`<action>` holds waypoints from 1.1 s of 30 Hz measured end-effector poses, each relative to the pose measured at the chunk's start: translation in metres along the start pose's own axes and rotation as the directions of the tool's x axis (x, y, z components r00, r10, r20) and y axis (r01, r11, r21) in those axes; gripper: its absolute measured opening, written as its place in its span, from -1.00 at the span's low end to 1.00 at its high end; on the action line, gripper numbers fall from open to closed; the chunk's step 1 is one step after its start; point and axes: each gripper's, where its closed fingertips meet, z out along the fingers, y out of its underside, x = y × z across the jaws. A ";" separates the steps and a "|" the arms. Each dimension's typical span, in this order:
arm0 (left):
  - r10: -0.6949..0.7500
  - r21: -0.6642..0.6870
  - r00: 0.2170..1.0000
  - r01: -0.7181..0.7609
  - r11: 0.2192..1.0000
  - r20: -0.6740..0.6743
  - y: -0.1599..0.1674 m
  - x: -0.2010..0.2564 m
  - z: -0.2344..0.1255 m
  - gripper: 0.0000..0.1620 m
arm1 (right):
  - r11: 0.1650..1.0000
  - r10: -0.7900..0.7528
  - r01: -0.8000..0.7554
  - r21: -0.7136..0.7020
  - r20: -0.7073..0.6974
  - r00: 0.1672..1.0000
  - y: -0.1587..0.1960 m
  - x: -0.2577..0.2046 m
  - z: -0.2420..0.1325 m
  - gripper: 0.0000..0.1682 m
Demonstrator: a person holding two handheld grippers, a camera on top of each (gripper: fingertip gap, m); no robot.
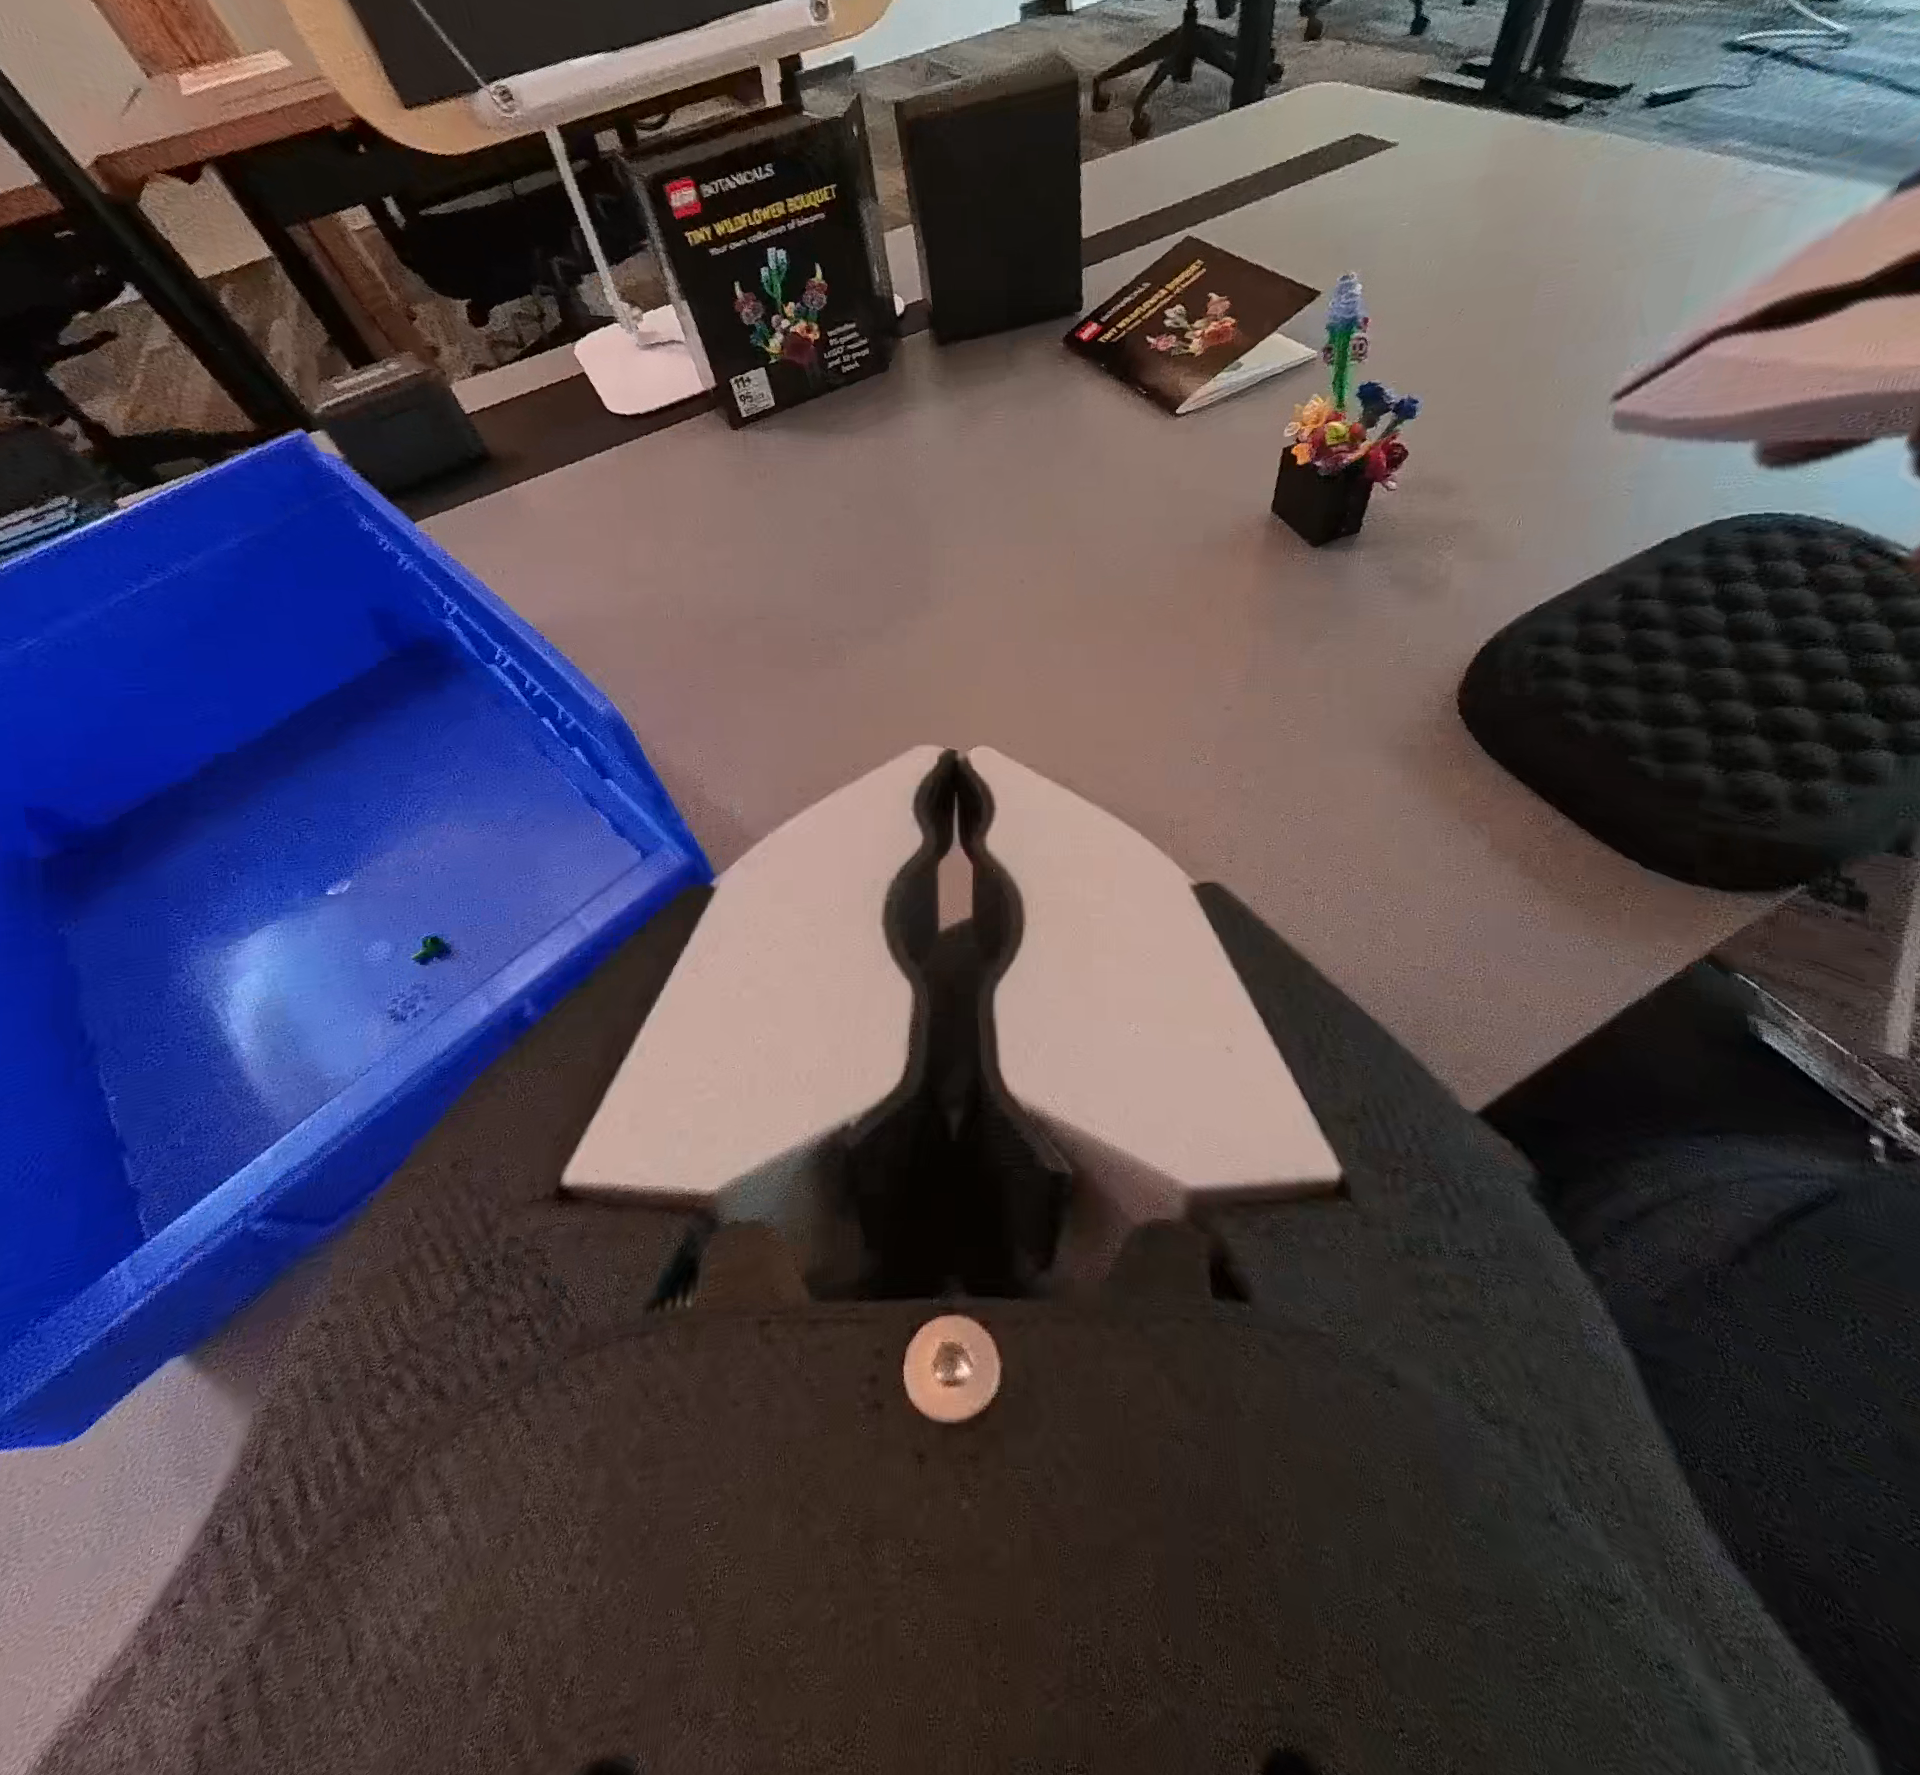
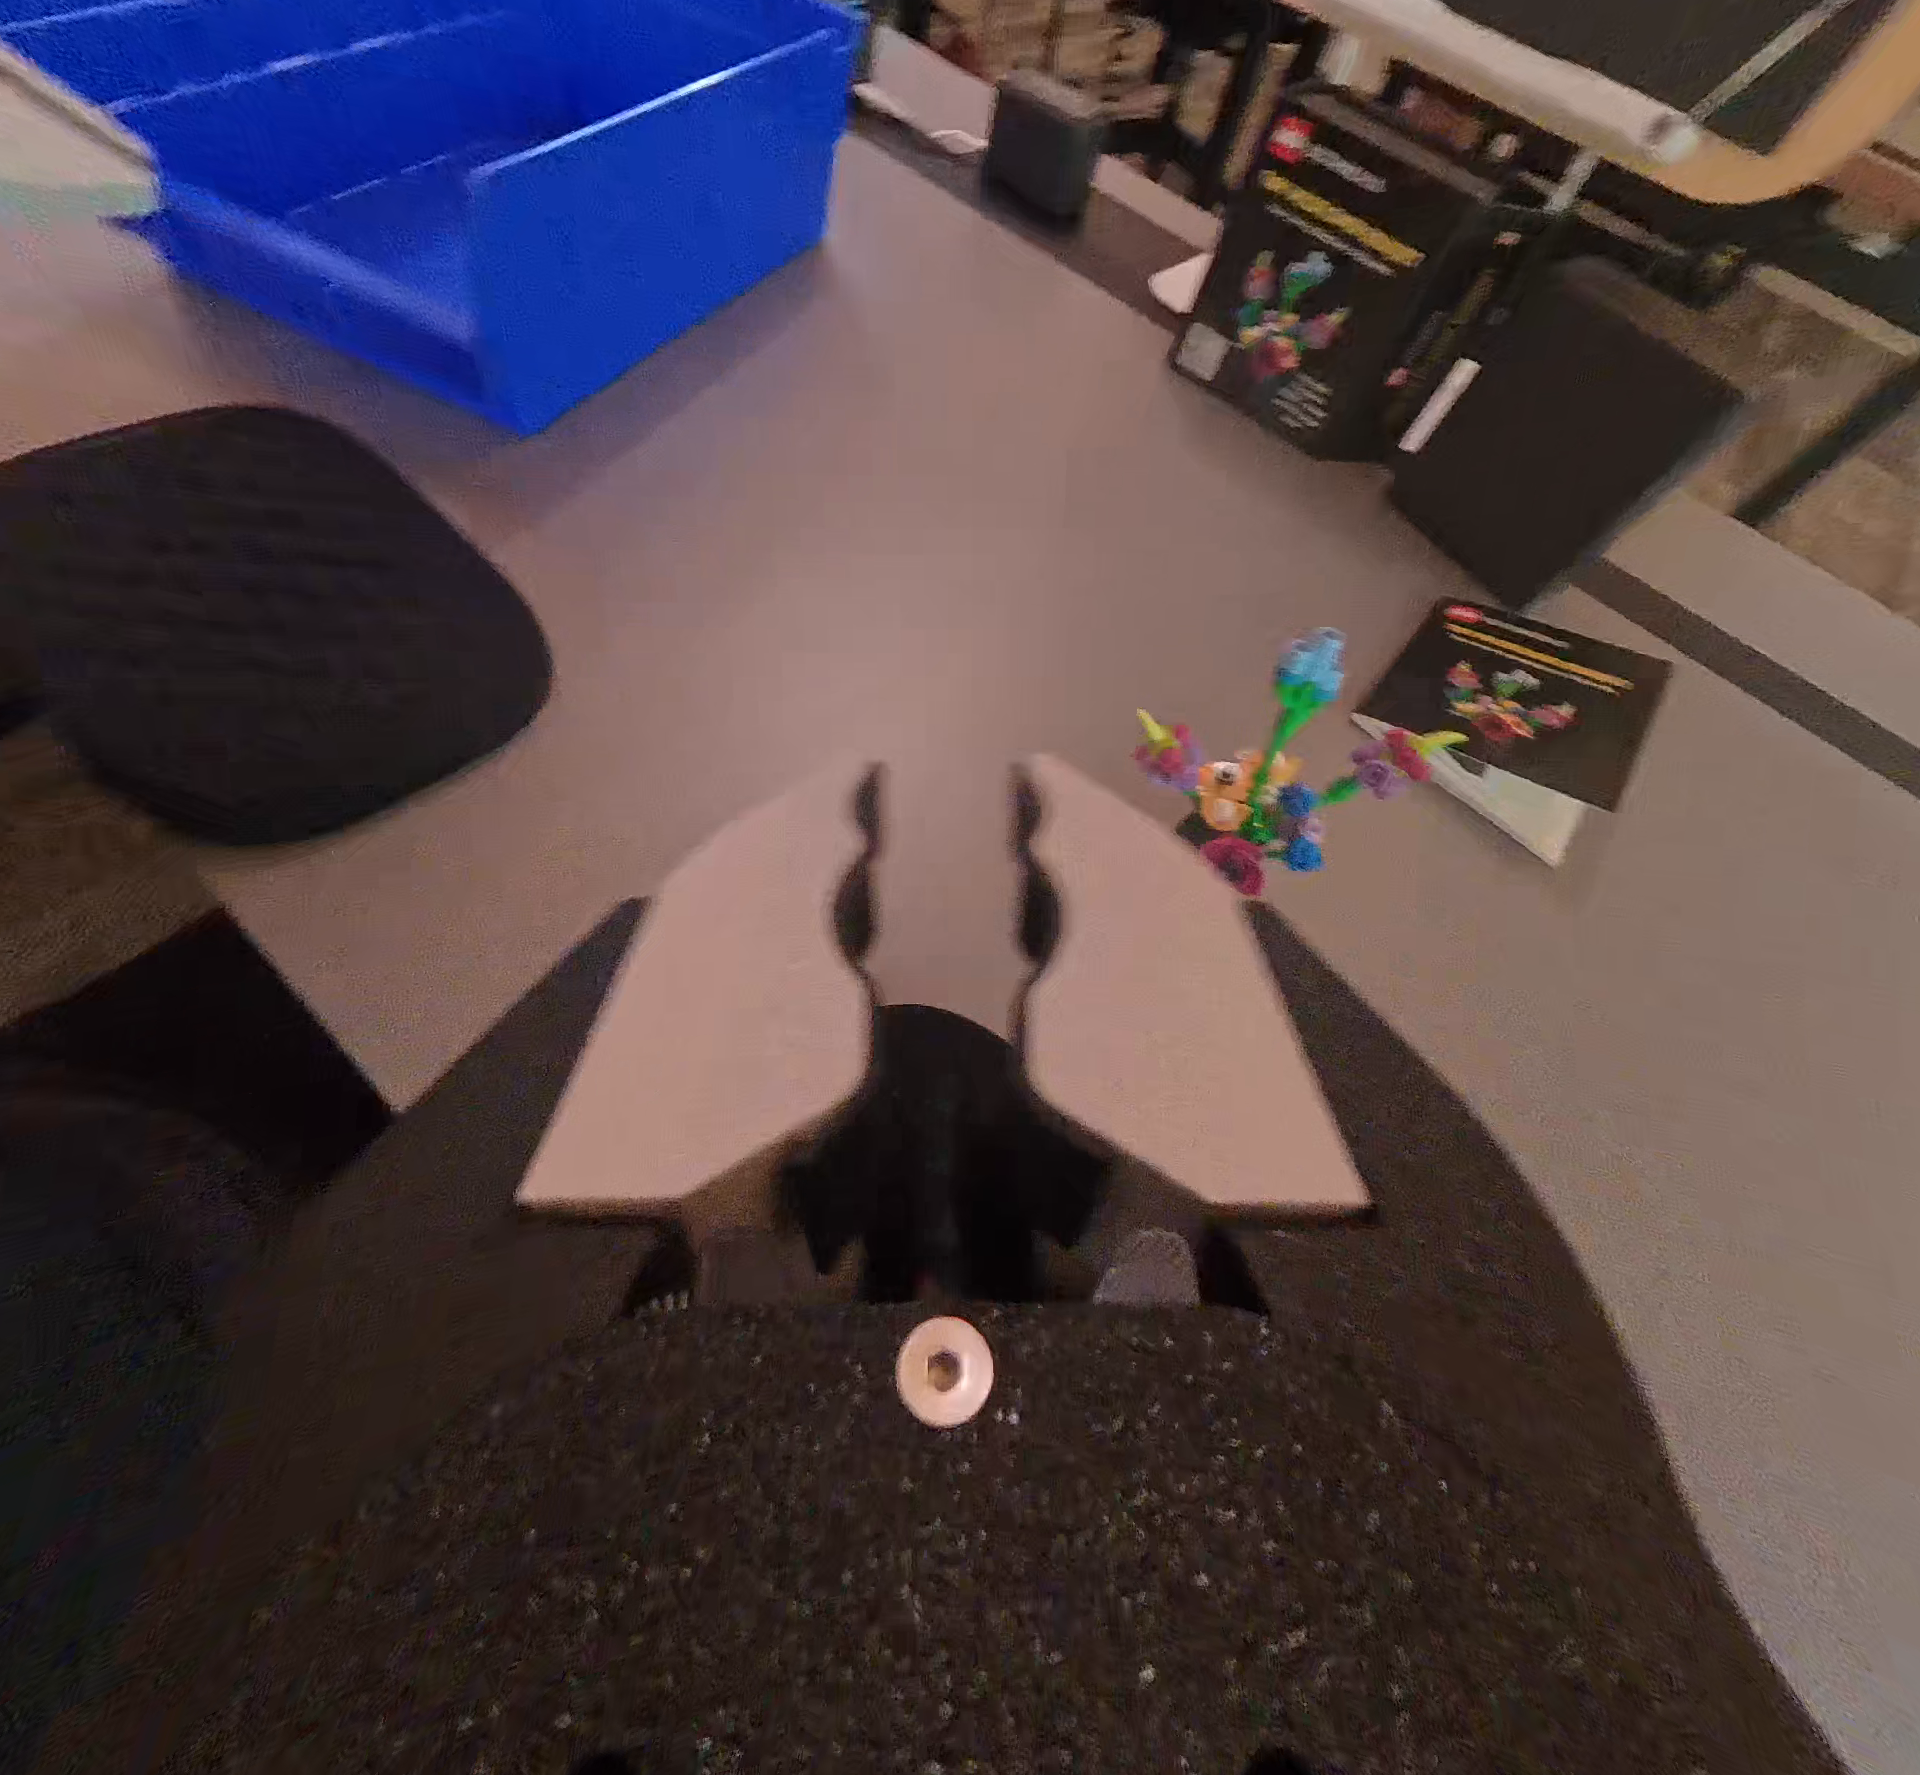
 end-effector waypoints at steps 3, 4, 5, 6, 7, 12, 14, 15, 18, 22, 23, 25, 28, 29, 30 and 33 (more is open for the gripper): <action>0.030 -0.013 1.000 -0.030 0.999 0.004 0.002 -0.001 -0.003 -0.99 | 0.999 -0.021 0.019 0.033 0.079 0.997 -0.005 -0.019 0.002 -1.00; 0.038 -0.014 0.999 -0.038 0.999 0.029 0.002 -0.004 -0.003 -0.99 | 0.999 -0.025 0.023 0.031 0.066 0.998 -0.006 -0.019 0.004 -1.00; 0.037 -0.015 0.999 -0.037 0.999 0.036 0.002 -0.006 -0.003 -0.85 | 0.999 -0.032 0.030 0.038 0.054 0.998 -0.007 -0.019 0.005 -0.99; 0.029 -0.015 0.999 -0.028 0.999 0.027 0.003 -0.005 -0.003 -0.50 | 0.998 -0.032 0.029 0.057 0.043 0.999 -0.010 -0.019 0.006 -0.88; 0.017 -0.017 1.000 -0.017 1.000 0.013 0.004 -0.004 -0.001 -0.08 | 0.996 -0.025 0.023 0.082 0.031 0.999 -0.013 -0.019 0.006 -0.57; 0.023 -0.033 0.999 -0.022 0.999 0.045 0.009 -0.012 0.003 0.17 | 0.994 -0.057 0.057 0.090 -0.001 0.998 -0.014 -0.015 0.007 0.12; 0.028 -0.028 1.000 -0.028 0.999 0.005 0.007 -0.005 -0.001 -0.99 | 0.993 -0.076 0.072 0.095 0.047 0.996 -0.014 -0.020 0.002 -0.93; 0.025 -0.025 0.999 -0.026 0.999 -0.040 0.006 0.002 -0.002 -0.99 | 0.994 -0.040 0.031 0.105 0.086 0.996 -0.017 -0.023 0.000 -1.00; 0.052 -0.033 0.999 -0.052 0.998 0.011 0.006 -0.001 0.001 -0.85 | 0.992 0.030 -0.046 0.117 0.136 0.990 -0.021 -0.024 -0.003 -0.99; -0.006 -0.050 1.000 0.005 0.999 -0.022 0.009 0.005 0.009 0.38 | 0.986 0.027 -0.029 0.163 0.013 1.000 -0.023 -0.005 -0.004 0.09; 0.009 -0.066 1.000 -0.010 0.998 -0.003 0.012 0.002 0.010 0.43 | 0.990 0.003 -0.003 0.138 0.000 1.000 -0.020 -0.004 -0.002 0.18; 0.069 -0.109 0.996 -0.063 0.992 0.058 0.019 -0.006 0.010 -0.16 | 0.995 -0.038 0.038 0.093 -0.005 0.999 -0.012 -0.003 0.000 0.07; 0.090 -0.087 0.996 -0.089 0.992 0.016 0.016 0.000 0.006 -0.99 | 0.998 0.001 -0.009 0.063 0.121 0.993 -0.008 -0.018 -0.001 -1.00; 0.087 -0.073 0.996 -0.085 0.994 0.013 0.014 0.000 0.005 -0.99 | 0.998 0.027 -0.036 0.054 0.154 0.988 -0.007 -0.021 0.000 -1.00; 0.091 -0.058 0.995 -0.089 0.994 0.035 0.012 -0.004 0.005 -0.96 | 0.998 0.032 -0.041 0.052 0.152 0.988 -0.007 -0.020 0.000 -1.00; 0.095 -0.055 0.992 -0.090 0.994 0.085 0.014 -0.015 0.006 -0.16 | 0.993 -0.005 0.000 0.116 0.040 0.999 -0.011 -0.006 0.001 -0.39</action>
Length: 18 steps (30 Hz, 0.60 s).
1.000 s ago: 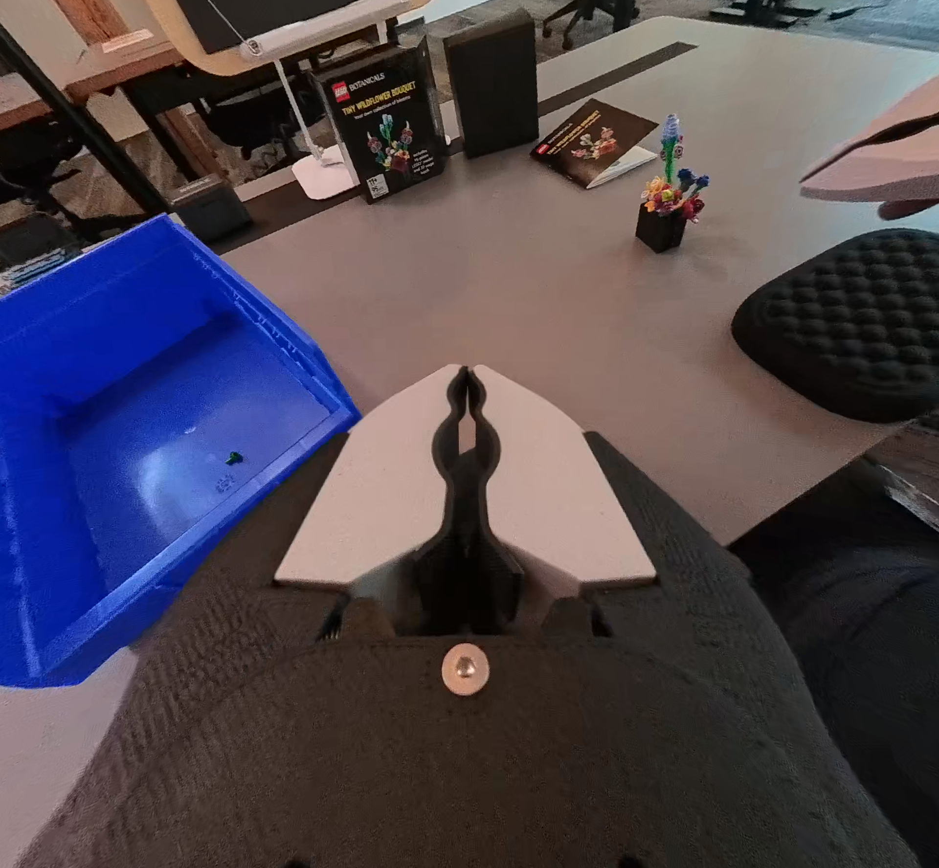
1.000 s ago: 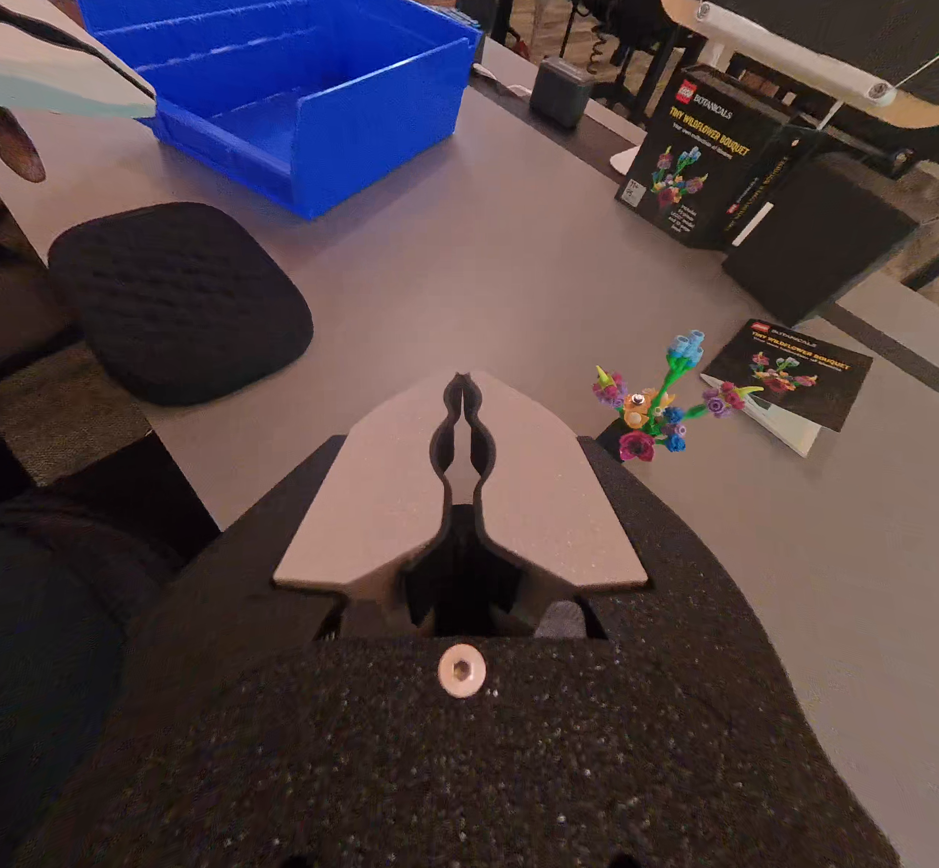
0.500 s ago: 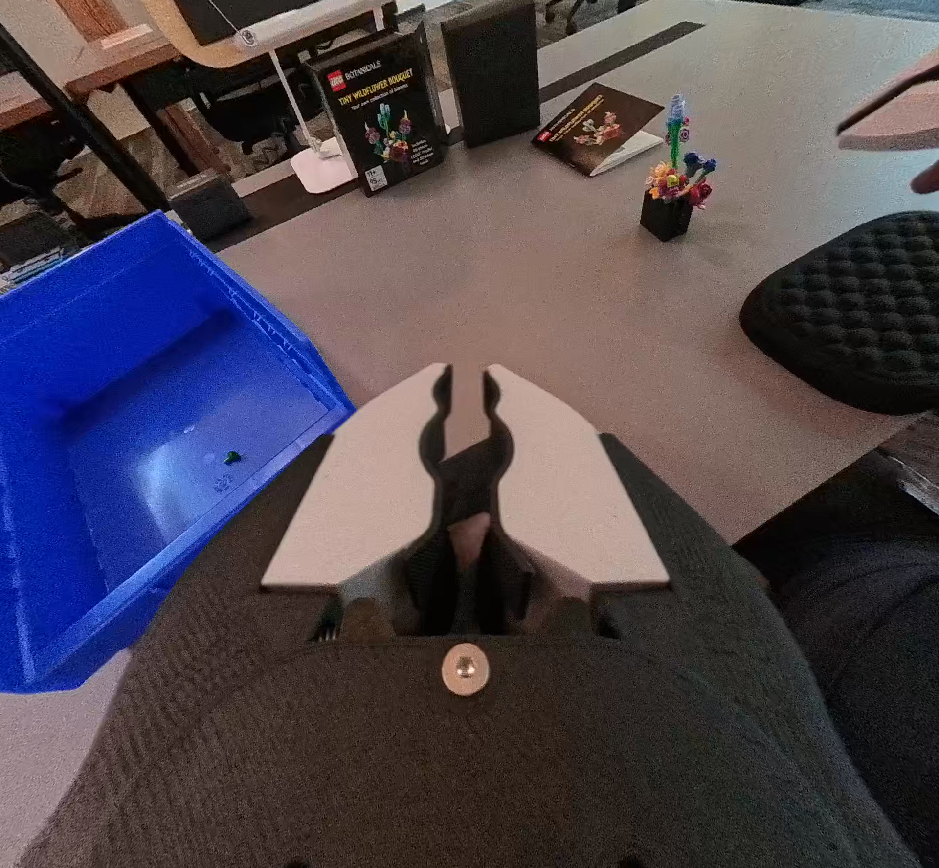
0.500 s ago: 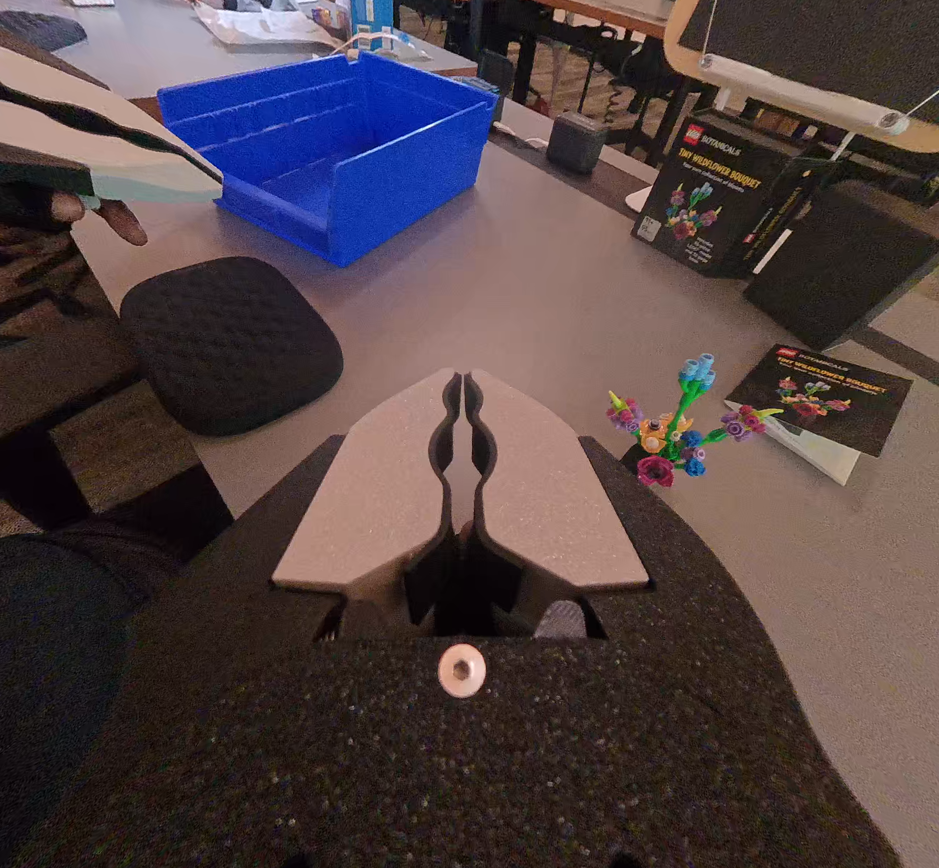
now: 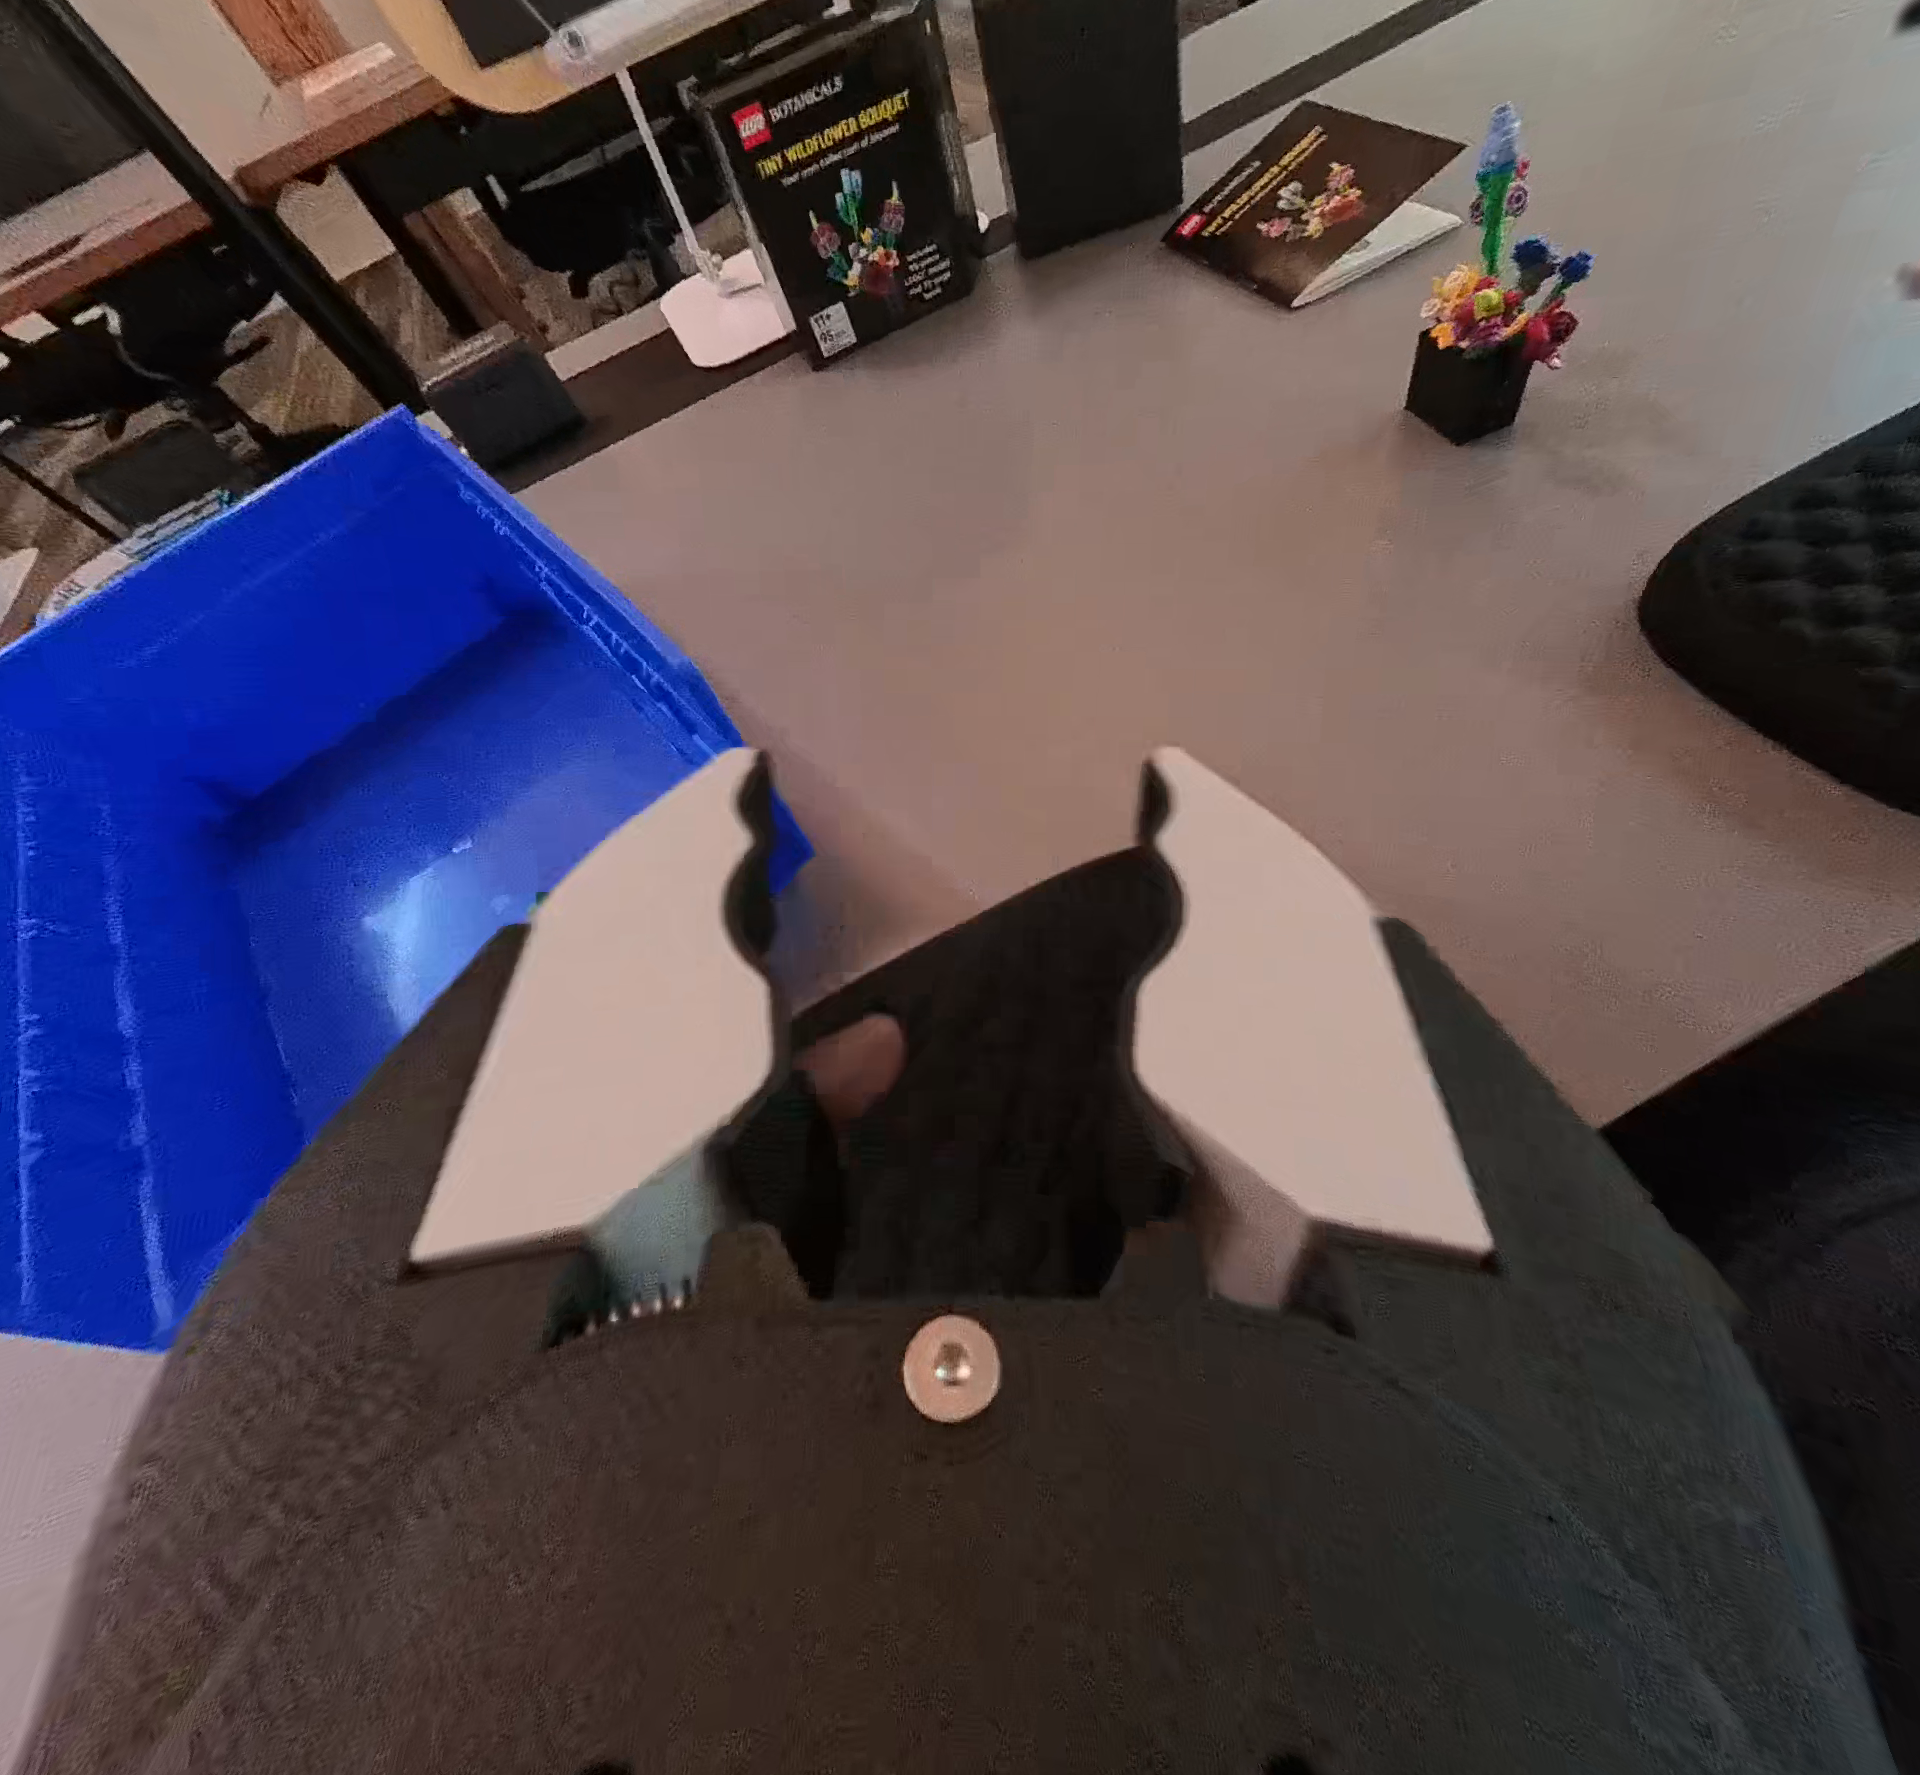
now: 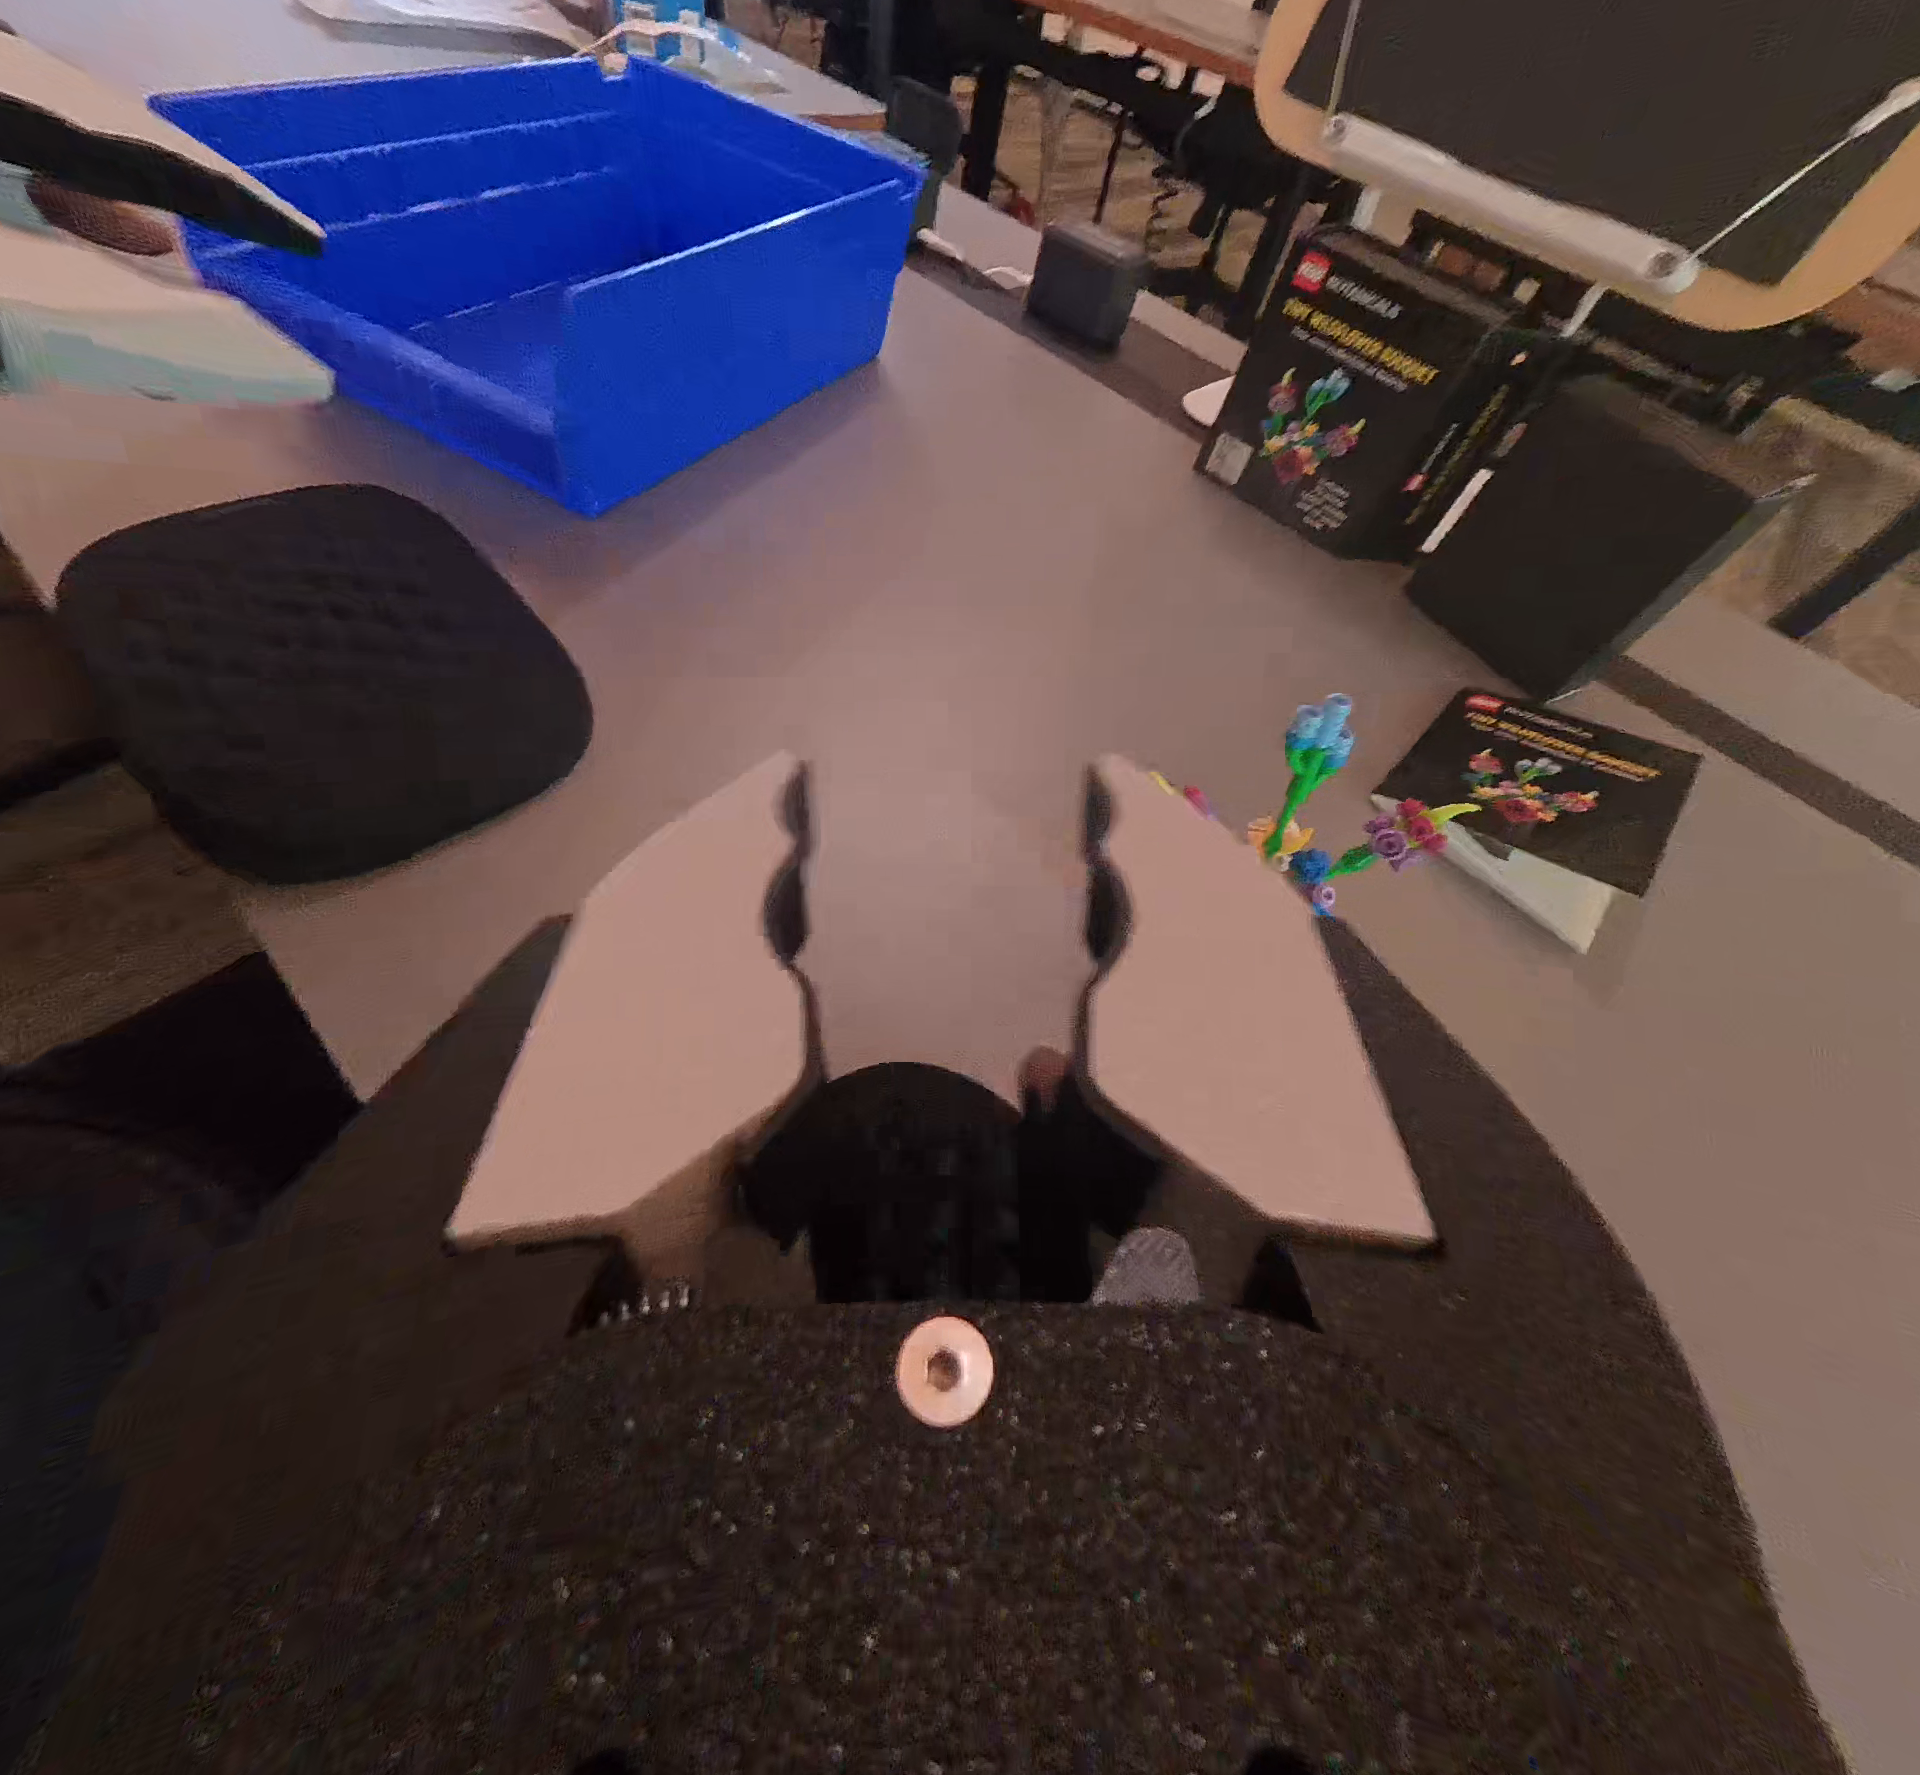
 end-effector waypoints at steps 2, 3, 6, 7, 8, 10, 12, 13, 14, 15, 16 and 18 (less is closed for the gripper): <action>-0.031 -0.061 1.000 0.031 0.998 0.002 0.009 -0.004 0.004 0.38 | 1.000 -0.005 0.007 0.022 -0.068 0.998 -0.002 0.009 0.002 0.21; -0.047 -0.086 0.999 0.048 0.995 0.011 0.013 -0.006 0.006 0.49 | 1.000 -0.005 0.006 0.006 -0.074 0.997 0.000 0.010 0.003 0.34; -0.062 -0.076 0.998 0.063 0.995 0.008 0.013 -0.006 0.008 0.53 | 1.000 0.003 -0.004 -0.019 -0.065 0.998 0.004 0.009 0.006 0.49; -0.062 -0.070 0.998 0.061 0.996 -0.006 0.012 -0.003 0.008 0.53 | 1.000 -0.001 0.000 -0.019 -0.054 0.999 0.005 0.008 0.007 0.48; -0.061 -0.069 0.998 0.059 0.996 -0.016 0.011 -0.001 0.009 0.52 | 1.000 -0.001 0.000 -0.019 -0.045 0.999 0.005 0.008 0.007 0.47; -0.053 -0.073 0.998 0.051 0.996 -0.023 0.012 0.002 0.011 0.52 | 1.000 0.003 -0.004 -0.030 -0.027 1.000 0.008 0.009 0.008 0.46; -0.048 -0.074 0.998 0.046 0.996 -0.031 0.012 0.004 0.014 0.52 | 0.999 0.015 -0.016 -0.045 -0.012 1.000 0.011 0.013 0.009 0.44; -0.049 -0.074 0.998 0.046 0.996 -0.037 0.012 0.005 0.015 0.51 | 0.999 0.015 -0.015 -0.051 -0.004 1.000 0.013 0.016 0.009 0.44; -0.050 -0.075 0.998 0.047 0.996 -0.043 0.013 0.005 0.017 0.51 | 0.998 0.011 -0.010 -0.060 0.010 1.000 0.014 0.019 0.009 0.44; -0.050 -0.078 0.998 0.046 0.996 -0.049 0.013 0.006 0.019 0.50 | 0.997 0.009 -0.007 -0.071 0.025 1.000 0.014 0.022 0.009 0.43; -0.049 -0.082 0.997 0.044 0.996 -0.055 0.014 0.006 0.021 0.49 | 0.997 0.007 -0.004 -0.079 0.037 0.999 0.013 0.027 0.009 0.43; -0.047 -0.090 0.998 0.042 0.995 -0.050 0.013 0.003 0.025 0.48 | 0.998 0.008 -0.005 -0.068 0.050 0.999 0.008 0.039 0.013 0.43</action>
